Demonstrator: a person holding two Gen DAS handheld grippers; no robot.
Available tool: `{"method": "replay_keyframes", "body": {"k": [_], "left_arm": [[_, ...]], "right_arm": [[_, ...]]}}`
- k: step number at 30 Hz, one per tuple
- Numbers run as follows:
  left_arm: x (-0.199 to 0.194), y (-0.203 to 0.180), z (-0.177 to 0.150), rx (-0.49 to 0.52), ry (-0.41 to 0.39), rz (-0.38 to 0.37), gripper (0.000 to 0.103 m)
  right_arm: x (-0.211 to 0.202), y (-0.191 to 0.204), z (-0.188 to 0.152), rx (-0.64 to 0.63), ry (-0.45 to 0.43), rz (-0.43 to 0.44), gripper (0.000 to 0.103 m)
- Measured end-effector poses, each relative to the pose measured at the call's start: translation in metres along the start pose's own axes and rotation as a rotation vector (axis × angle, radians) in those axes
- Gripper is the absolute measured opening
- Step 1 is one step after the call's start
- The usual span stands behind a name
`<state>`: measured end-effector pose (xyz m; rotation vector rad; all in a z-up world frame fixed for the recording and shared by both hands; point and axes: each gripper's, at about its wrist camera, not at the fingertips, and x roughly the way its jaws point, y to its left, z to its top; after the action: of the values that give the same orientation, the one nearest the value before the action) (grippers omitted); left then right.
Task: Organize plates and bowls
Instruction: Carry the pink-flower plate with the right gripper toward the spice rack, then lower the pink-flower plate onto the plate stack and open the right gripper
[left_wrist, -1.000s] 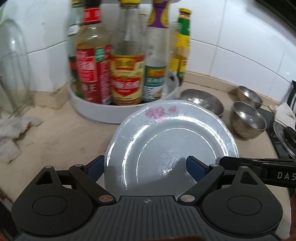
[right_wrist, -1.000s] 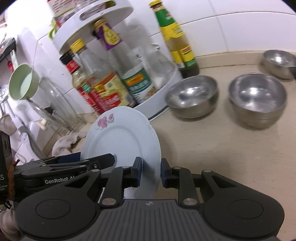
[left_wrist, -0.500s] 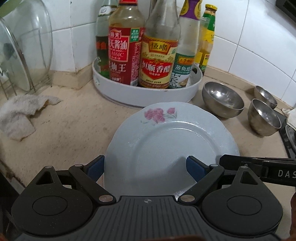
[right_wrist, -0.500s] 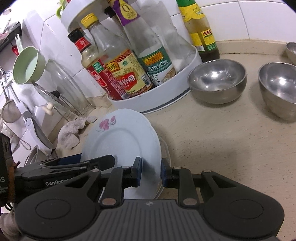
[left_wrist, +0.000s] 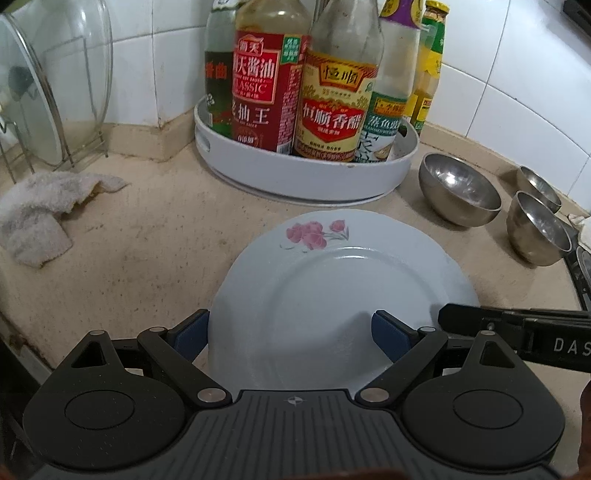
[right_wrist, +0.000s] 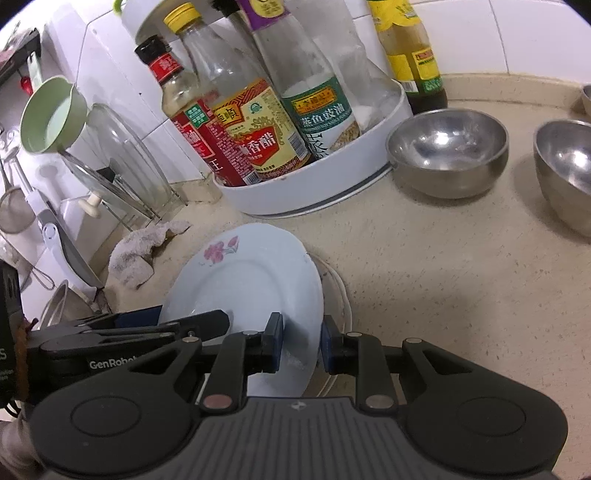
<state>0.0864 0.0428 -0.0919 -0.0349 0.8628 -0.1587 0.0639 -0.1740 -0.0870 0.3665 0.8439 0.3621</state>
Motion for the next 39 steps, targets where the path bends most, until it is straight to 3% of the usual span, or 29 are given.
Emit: {"method": "replay_keyframes", "body": {"k": [26, 39], "left_arm": [[-0.001, 0.007, 0.005, 0.006, -0.036, -0.03, 0.091], [-0.006, -0.005, 0.011, 0.059, -0.068, -0.023, 0.093]], "right_arm": [[0.01, 0.014, 0.003, -0.121, -0.048, -0.13, 0.027], [-0.002, 0.012, 0.004, -0.121, -0.093, -0.114, 0.029]]}}
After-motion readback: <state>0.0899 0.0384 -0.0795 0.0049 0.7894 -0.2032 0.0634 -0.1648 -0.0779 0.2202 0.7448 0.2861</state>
